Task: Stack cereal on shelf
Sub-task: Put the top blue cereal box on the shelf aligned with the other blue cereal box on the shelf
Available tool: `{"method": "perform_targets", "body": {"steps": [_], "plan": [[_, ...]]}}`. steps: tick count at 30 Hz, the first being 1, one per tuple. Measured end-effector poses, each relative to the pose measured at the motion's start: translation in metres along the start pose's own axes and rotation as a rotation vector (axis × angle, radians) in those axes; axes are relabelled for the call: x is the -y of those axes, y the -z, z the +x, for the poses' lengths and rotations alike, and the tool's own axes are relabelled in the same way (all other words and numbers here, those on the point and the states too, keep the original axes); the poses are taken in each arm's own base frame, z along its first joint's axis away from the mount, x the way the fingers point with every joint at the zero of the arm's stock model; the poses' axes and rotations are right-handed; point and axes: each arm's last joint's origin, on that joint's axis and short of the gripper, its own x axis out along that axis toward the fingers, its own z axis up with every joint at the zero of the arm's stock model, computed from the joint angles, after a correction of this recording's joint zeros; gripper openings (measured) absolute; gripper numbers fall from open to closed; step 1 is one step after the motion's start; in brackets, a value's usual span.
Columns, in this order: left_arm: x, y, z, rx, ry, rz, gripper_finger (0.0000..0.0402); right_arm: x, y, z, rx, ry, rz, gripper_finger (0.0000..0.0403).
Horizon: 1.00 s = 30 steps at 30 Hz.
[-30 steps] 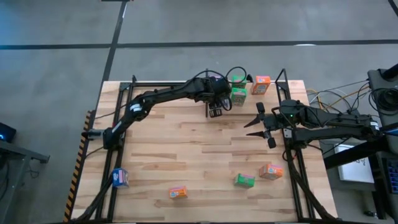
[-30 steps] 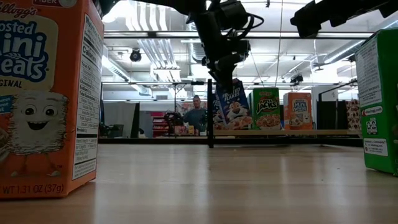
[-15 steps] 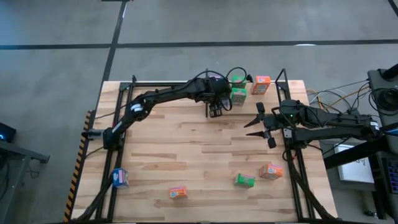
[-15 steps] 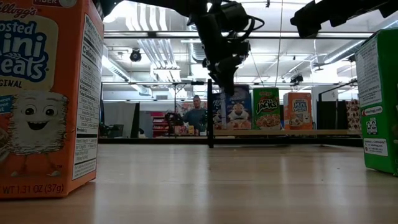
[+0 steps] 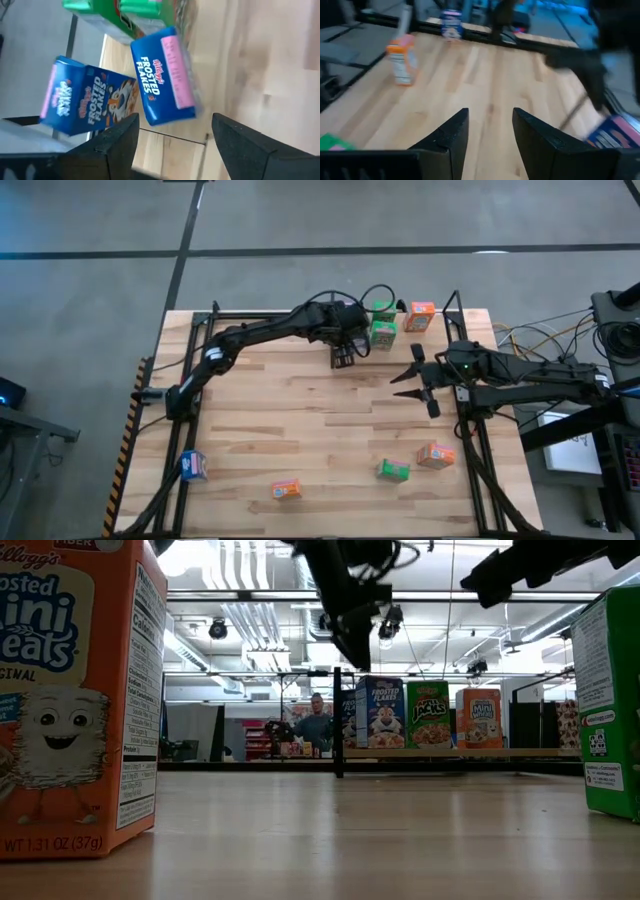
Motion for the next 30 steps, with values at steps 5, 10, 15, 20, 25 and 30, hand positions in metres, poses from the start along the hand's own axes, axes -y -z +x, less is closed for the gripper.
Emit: {"method": "perform_targets", "body": {"steps": [5, 10, 15, 20, 25, 30], "plan": [[0.011, 0.0, -0.028, 0.019, 0.017, 0.03, 0.0233, 0.008, 0.006, 0.01, -0.086, 0.187, 0.069, 0.0112], [0.025, 0.004, -0.059, 0.032, 0.039, 0.055, 0.0233, 0.015, 0.01, 0.023, -0.148, 0.326, 0.099, 0.0053], [0.041, 0.011, -0.072, 0.046, 0.059, 0.06, 0.0233, 0.019, 0.008, 0.034, -0.181, 0.349, 0.114, 0.0012], [0.059, 0.031, -0.077, 0.105, 0.075, 0.037, 0.0233, 0.023, 0.004, 0.045, -0.204, 0.352, 0.119, 0.0009], [0.075, 0.064, -0.082, 0.213, 0.095, -0.025, 0.0233, 0.03, 0.001, 0.055, -0.236, 0.414, 0.116, 0.0009], [0.078, 0.097, -0.093, 0.337, 0.087, -0.115, 0.0233, 0.047, -0.006, 0.063, -0.267, 0.464, 0.115, 0.0009]]}}
